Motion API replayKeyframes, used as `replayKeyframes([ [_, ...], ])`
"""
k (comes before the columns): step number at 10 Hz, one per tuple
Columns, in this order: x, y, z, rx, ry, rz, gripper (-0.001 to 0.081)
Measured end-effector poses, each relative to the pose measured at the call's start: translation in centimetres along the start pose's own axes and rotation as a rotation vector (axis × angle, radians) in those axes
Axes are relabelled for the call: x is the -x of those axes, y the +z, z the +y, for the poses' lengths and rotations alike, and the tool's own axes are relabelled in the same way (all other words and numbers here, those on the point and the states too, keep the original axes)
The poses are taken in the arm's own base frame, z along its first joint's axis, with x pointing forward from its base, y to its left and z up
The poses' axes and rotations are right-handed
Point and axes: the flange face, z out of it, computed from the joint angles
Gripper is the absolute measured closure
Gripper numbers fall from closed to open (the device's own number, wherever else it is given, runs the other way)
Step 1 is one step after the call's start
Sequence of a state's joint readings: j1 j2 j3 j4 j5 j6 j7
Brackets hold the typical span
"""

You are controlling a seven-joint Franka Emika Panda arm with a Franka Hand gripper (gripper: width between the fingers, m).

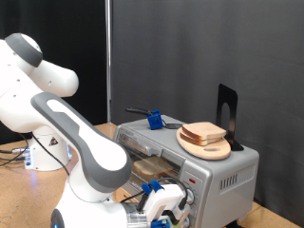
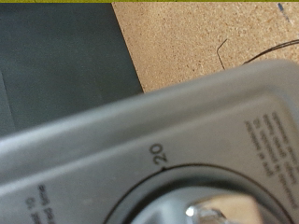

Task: Make a piece of toast with the oven

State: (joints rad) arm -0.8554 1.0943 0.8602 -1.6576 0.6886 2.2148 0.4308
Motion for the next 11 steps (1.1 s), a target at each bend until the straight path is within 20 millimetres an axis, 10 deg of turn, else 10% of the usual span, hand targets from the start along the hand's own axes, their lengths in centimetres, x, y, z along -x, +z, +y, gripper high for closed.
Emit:
replayKeyframes([
  [11, -0.1, 0.0, -1.0, 0.067, 0.100, 0.027, 0.0806],
])
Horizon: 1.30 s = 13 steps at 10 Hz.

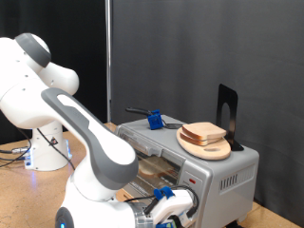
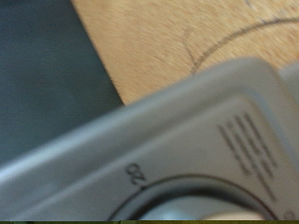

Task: Make a piece of toast with the oven

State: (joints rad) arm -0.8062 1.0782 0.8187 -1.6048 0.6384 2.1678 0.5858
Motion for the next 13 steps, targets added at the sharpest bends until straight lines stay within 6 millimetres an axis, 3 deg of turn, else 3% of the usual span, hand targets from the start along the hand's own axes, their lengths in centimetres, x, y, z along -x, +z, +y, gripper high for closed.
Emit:
replayKeyframes([
  [1, -0.2, 0.1, 0.4, -0.061, -0.094, 0.000, 0.0806],
  [4, 0.1, -0.2, 0.1, 0.061, 0.095, -0.041, 0.0806],
  [6, 0.1, -0.2, 0.1, 0.076, 0.109, -0.039, 0.0806],
  [7, 0.0, -0.2, 0.5, 0.082, 0.111, -0.046, 0.0715],
  [8, -0.1, -0.4, 0.6, 0.082, 0.109, -0.049, 0.0715],
  [9, -0.2, -0.8, 0.7, 0.077, 0.102, -0.053, 0.0530],
  [10, -0.2, -1.3, 0.8, 0.063, 0.085, -0.060, 0.0395],
  [11, -0.2, -1.9, 0.9, 0.042, 0.068, -0.072, 0.0395],
  [12, -0.1, -2.5, 1.2, 0.019, 0.055, -0.091, 0.0222],
  [13, -0.1, -3.3, 1.5, -0.005, 0.041, -0.113, 0.0222],
])
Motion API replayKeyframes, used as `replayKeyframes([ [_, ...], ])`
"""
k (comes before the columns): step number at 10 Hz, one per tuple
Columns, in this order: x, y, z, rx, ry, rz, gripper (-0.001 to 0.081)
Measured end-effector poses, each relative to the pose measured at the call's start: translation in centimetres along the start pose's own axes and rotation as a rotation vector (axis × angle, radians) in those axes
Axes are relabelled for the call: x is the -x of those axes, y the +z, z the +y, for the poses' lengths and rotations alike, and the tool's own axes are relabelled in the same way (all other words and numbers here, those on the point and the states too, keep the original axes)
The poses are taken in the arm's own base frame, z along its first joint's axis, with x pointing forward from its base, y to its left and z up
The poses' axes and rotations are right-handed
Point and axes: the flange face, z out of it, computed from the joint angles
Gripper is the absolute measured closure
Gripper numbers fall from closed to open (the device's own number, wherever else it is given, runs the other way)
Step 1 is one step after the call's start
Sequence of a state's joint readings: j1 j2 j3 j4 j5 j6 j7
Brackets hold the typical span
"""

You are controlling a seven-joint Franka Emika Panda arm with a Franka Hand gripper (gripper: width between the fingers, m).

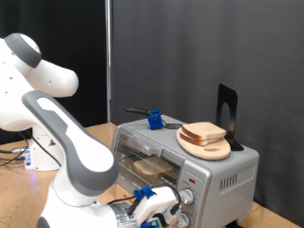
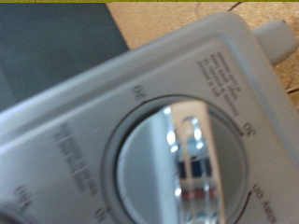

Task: Make a piece of toast with the oven

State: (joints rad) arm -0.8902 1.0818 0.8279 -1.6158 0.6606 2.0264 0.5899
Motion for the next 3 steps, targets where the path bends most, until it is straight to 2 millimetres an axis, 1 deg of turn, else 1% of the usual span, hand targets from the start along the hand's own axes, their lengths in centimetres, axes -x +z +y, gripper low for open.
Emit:
replayKeyframes([
  [1, 0.2, -1.1, 0.2, -0.019, -0.014, -0.027, 0.0140],
  [3, 0.5, -3.4, 0.6, -0.051, -0.033, -0.064, 0.0124],
])
